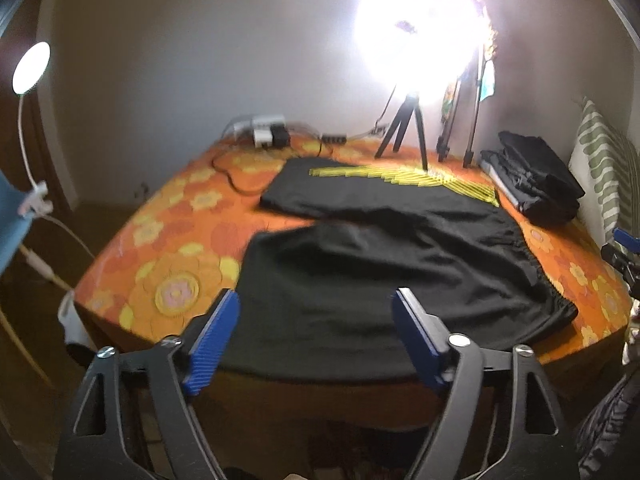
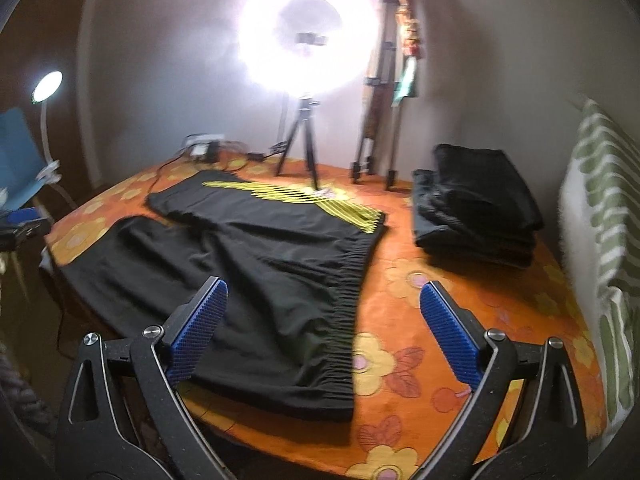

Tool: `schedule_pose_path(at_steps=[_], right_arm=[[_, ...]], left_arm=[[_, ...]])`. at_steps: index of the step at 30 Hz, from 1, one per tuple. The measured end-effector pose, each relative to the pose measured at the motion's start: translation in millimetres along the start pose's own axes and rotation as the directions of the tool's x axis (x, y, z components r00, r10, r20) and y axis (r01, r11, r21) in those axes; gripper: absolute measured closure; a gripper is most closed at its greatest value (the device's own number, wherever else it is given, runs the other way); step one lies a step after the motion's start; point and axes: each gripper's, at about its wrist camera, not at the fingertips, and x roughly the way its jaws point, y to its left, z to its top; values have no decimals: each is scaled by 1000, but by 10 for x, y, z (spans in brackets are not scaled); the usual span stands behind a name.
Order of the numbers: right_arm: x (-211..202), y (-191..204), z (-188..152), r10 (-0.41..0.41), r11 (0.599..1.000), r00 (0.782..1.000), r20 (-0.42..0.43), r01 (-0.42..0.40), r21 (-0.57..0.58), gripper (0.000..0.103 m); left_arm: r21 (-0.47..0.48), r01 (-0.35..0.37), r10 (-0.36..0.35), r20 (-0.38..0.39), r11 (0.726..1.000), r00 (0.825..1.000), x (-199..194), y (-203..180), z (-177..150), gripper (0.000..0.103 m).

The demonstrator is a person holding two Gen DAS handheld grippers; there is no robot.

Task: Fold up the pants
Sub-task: 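Grasp one elastic leg cuff with the right gripper while the left gripper grasps the other cuff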

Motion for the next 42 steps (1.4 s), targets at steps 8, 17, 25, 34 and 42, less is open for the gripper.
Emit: schedule_pose_path(at_steps=[8,17,25,34,42], right_arm=[[104,367,-217,152,970,985,-78,-164,-182,17],[367,761,-480,231,896,938,-259,-308,-319,34],[629,1051,-614,264,819,889,-373,-411,-400,44],[887,1170,-663,268,772,852,-451,-470,-429,57],[977,1185,-594,312,763,812,-493,-523,-380,97]], left_arm=[[-18,-13,11,-138,1000,990,174,292,-233,39],[85,-9,28,-233,996,972,370,378,-370,52],[294,39,40,-259,955,965,463,277,-388,54],[405,169,-49,-291,898,955,527,-78,-394,54],[461,248,-106,-312,852,944,626,-367,-399,54]])
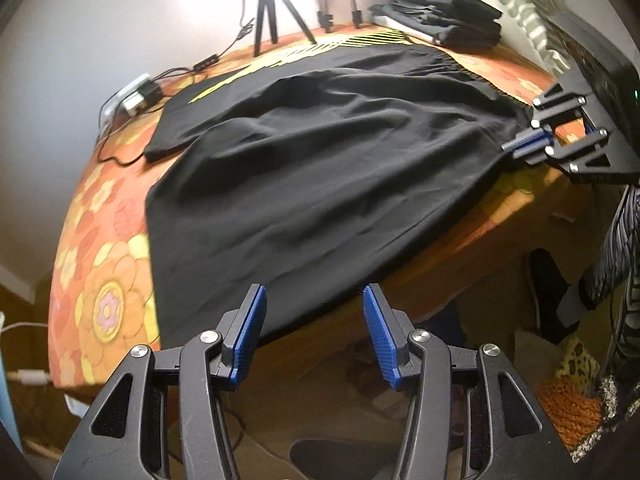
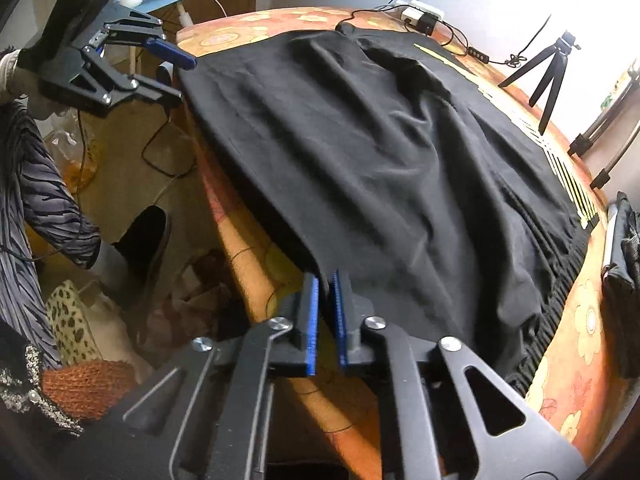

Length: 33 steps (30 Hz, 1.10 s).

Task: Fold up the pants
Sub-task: 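Grasp one elastic leg cuff with the right gripper while the left gripper grasps the other cuff, then lift the held cuffs with both grippers and fold the legs toward the striped waistband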

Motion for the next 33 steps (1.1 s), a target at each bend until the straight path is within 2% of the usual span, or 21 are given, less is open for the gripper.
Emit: schedule_pose_path(at_steps=[9,11,15,18,19,20,22,23,26,29,33], right_arm=[[-262,-278,208,-9,993,994,109,-3,117,99],[-295,-296,235,-16,993,993,120,2,120,99],[-314,-270,235,-13,993,992,124,-1,119,99],[-316,-265,193,-7,993,993,122,-7,117,99],[-313,-268,173,-4,993,993,121,-10,119,99],[-318,-265,159,1,992,993,120,-16,122,99],[-313,-276,143,4,992,993,120,-19,125,99],[-310,-276,133,9,992,993,120,-24,127,99],[-280,-259,105,22,991,993,112,-36,128,99],[-244,-213,79,30,993,995,98,-41,111,99],[-258,-222,-30,2,995,997,81,-10,101,97]], left_arm=[[28,-25,25,0,999,1000,155,-55,93,54],[37,-53,53,-3,998,999,183,-39,103,51],[5,-99,100,-13,995,995,215,98,98,51],[-18,-127,127,-20,992,992,213,212,55,54],[-27,-131,130,-25,991,991,220,254,42,59],[-39,-130,129,-25,991,991,216,297,25,69],[-55,-144,143,-30,988,989,223,370,-9,78],[-67,-154,152,-39,986,988,236,412,-28,90],[-84,-147,146,-24,986,989,221,436,-47,98],[-67,-160,161,12,985,987,176,384,-17,100],[-90,-153,158,50,984,986,95,416,10,100]])
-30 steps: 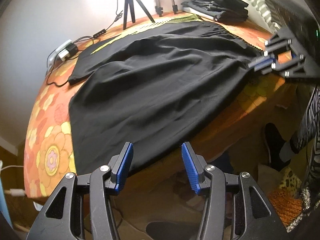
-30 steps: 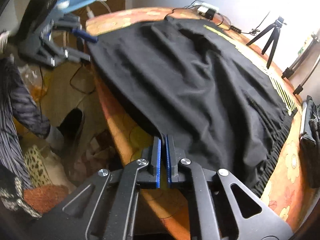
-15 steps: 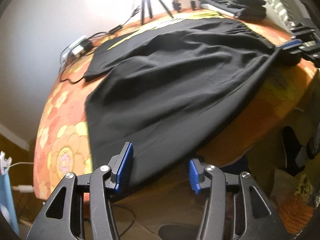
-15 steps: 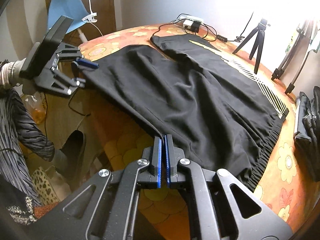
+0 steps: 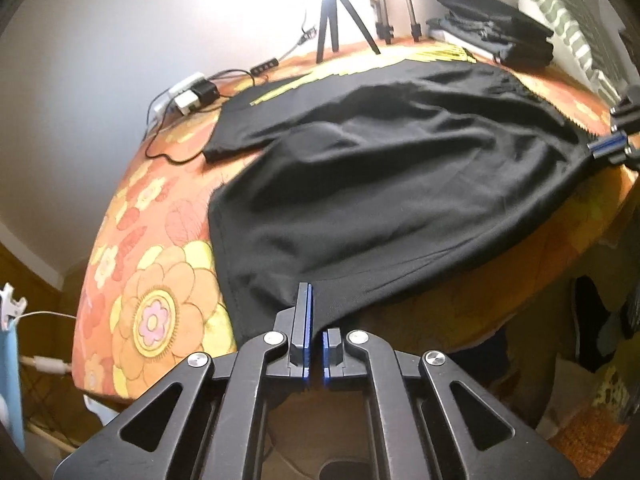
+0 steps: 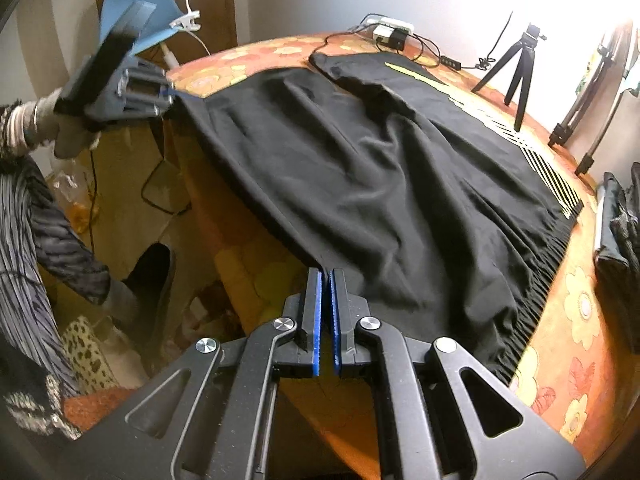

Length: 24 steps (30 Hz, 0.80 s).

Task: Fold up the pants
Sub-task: 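Lift the held cuffs with both grippers and fold the legs toward the striped waistband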

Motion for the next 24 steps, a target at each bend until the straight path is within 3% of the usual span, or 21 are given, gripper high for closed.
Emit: schedule_pose_path(at_steps=[1,4,5,12,18,22,24], right_arm=[[-37,-23,-45,-9,1000,1000,3,9,4,90],[-198,-167,-229,-33,998,999,25,32,47,54],[-252,-212,-291,-40,997,999,34,37,61,52],[-389,-287,-614,-66,996,998,21,65,66,52],[-261,-183,-639,-242,968,970,-15,241,-66,52],[-218,-170,-627,-315,942,949,-26,309,-131,53],[-214,-186,-620,-324,939,946,-34,317,-135,84]], left_arm=[[-9,5,-5,7,1000,1000,-11,24,12,100],[-35,9,-9,24,999,1000,-36,84,35,100],[-43,14,-13,28,999,1000,-35,98,46,100],[-81,27,-24,40,996,999,-6,144,129,100],[-80,21,-17,57,997,998,-48,123,167,100],[-82,11,-7,56,997,998,-59,136,137,101],[-91,4,2,69,996,998,-95,154,133,101]])
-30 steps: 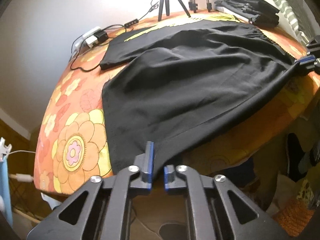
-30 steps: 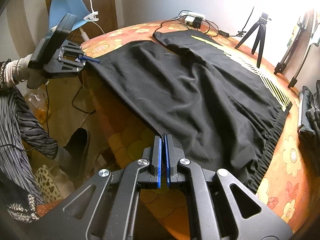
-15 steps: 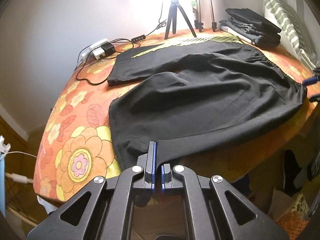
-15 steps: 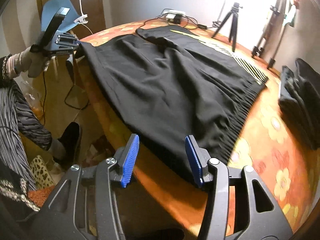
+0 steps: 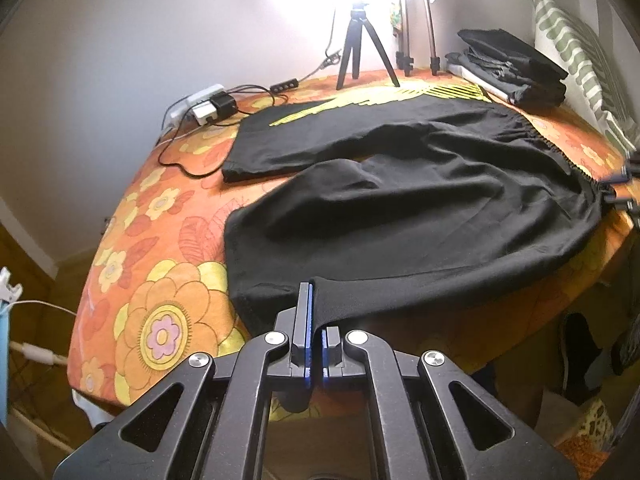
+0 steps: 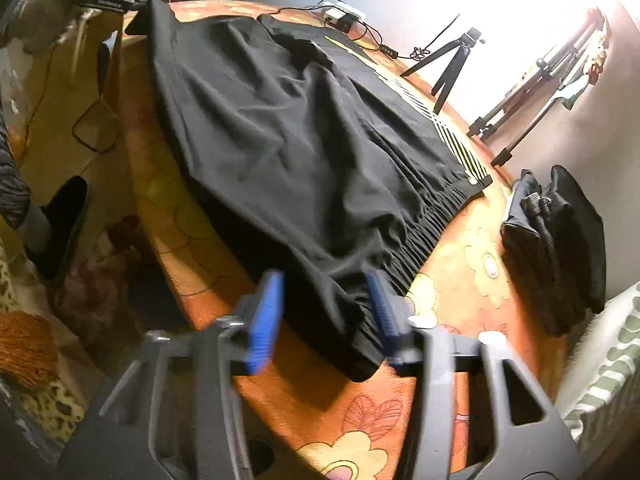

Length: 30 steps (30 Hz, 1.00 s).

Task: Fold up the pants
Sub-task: 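Lift the held cuffs with both grippers and fold the legs toward the striped waistband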

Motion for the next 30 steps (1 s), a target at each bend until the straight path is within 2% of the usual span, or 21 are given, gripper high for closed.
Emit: schedule_pose_path(at_steps=[1,5,9,11,16,20,25,30], right_arm=[[0,-21,8,1,1000,1000,-6,-1,10,103],[-208,-128,81,-48,997,997,63,44,61,103],[-542,-318,217,-106,985,982,156,81,155,102],[-660,-415,269,-138,977,971,196,101,189,102],[-745,-631,419,-169,964,958,232,112,240,102],[-709,-839,640,-213,958,947,241,153,243,103],[-565,-1297,1004,-243,943,940,239,171,287,103],[-238,-1738,1339,-239,926,946,221,153,345,103]], left_arm=[[-5,-4,4,11,1000,1000,-30,8,6,101],[-26,-13,16,93,1000,996,-258,36,94,102],[-27,-38,42,170,999,984,-450,57,245,102],[-43,-40,47,194,998,980,-501,96,326,102],[-43,-66,73,212,997,974,-488,194,591,102],[-49,-79,89,239,996,967,-415,318,982,102],[-34,-106,110,236,994,966,-155,474,1496,102],[-2,-134,131,220,991,967,216,598,1887,102]])
